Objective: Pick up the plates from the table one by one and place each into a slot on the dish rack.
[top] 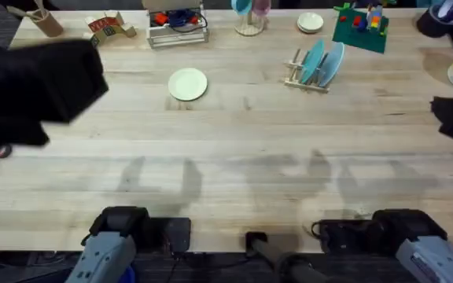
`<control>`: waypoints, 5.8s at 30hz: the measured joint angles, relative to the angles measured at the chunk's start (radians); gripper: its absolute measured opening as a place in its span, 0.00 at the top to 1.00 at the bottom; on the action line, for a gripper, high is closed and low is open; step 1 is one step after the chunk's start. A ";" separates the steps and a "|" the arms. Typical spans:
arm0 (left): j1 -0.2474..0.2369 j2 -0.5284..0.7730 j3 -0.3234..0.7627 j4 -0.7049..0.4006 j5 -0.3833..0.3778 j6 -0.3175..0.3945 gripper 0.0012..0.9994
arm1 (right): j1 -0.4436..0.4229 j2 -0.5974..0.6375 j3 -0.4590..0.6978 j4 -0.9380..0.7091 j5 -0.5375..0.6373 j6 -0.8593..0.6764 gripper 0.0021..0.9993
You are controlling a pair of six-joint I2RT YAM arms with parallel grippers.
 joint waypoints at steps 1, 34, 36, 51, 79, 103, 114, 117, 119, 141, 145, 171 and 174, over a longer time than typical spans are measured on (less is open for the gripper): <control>0.000 0.038 0.034 -0.027 0.005 0.000 0.01 | 0.000 0.041 0.040 -0.037 0.000 0.000 0.01; 0.000 0.574 0.426 -0.346 0.126 0.000 0.01 | 0.000 0.463 0.314 -0.251 0.000 0.000 0.01; 0.000 0.574 0.426 -0.346 0.126 0.000 0.11 | 0.000 0.463 0.314 -0.250 0.000 0.000 0.01; 0.000 0.575 0.428 -0.370 0.157 -0.013 0.96 | 0.000 0.463 0.314 -0.251 0.000 0.000 0.01; 0.289 0.860 0.430 -0.370 0.729 0.240 0.96 | 0.000 0.463 0.315 -0.251 0.000 0.000 0.01; 0.355 1.151 0.049 -0.237 0.960 0.514 0.96 | 0.000 0.463 0.315 -0.251 0.000 0.000 0.01; 0.361 1.319 0.048 -0.150 0.967 0.542 0.96 | 0.000 0.463 0.315 -0.251 0.000 0.001 0.00; 0.361 1.366 0.048 -0.119 0.968 0.543 0.96 | 0.000 0.463 0.315 -0.251 0.000 0.001 0.00; 0.361 1.394 0.048 -0.102 0.968 0.545 0.96 | 0.000 0.463 0.315 -0.251 0.000 0.001 0.00; 0.364 1.637 0.049 0.146 1.015 0.454 0.96 | 0.000 0.463 0.315 -0.251 0.000 0.001 0.00; 0.364 1.641 0.052 0.147 1.029 0.453 0.96 | 0.000 0.463 0.315 -0.251 0.000 0.001 0.00; 0.364 1.645 0.056 0.153 1.034 0.455 0.96 | 0.000 0.463 0.315 -0.251 0.000 0.001 0.00; 0.364 1.645 0.056 0.153 1.034 0.455 0.96 | 0.000 0.463 0.315 -0.251 0.000 0.002 0.00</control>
